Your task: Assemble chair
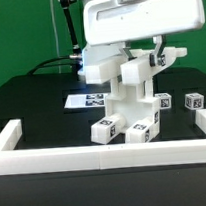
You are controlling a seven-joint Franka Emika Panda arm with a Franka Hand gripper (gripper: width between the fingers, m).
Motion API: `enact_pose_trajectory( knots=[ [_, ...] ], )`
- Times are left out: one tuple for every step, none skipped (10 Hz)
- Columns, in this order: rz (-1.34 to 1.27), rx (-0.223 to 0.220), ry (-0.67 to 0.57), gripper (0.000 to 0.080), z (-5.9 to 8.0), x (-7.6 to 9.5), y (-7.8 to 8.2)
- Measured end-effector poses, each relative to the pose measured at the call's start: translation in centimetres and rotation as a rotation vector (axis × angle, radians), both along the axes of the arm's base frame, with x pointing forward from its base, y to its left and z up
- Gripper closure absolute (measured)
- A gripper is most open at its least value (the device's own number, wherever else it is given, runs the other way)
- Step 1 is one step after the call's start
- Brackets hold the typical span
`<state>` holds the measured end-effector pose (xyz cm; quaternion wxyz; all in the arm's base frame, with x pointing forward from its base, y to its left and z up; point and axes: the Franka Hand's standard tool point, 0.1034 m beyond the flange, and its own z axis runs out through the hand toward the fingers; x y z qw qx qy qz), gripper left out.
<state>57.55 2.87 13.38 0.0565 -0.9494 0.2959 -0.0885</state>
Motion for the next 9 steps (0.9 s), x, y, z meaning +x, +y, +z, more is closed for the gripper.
enact_pose_trajectory(
  knots=[
    [-0.004,0.001,0.0,0.0508,0.0,0.0,-0.06],
    [-0.006,0.0,0.0,0.0508,-0.01,0.0,-0.17],
    [-0.013,0.002,0.001,0.0508,-0.02,0.0,-0.07],
    [-0.031,0.007,0.002,0.0508,-0.01,-0.01,0.13],
    [-0.044,0.01,0.002,0.0508,0.0,0.0,0.17],
    [-0.033,0.007,0.001,0.0508,0.0,0.0,0.11],
    [-0.033,0.007,0.001,0.0508,0.0,0.0,0.12],
    [-0.033,0.007,0.001,0.0508,0.0,0.0,0.12],
    [-0.033,0.007,0.002,0.0508,-0.01,0.0,0.12]
  ],
)
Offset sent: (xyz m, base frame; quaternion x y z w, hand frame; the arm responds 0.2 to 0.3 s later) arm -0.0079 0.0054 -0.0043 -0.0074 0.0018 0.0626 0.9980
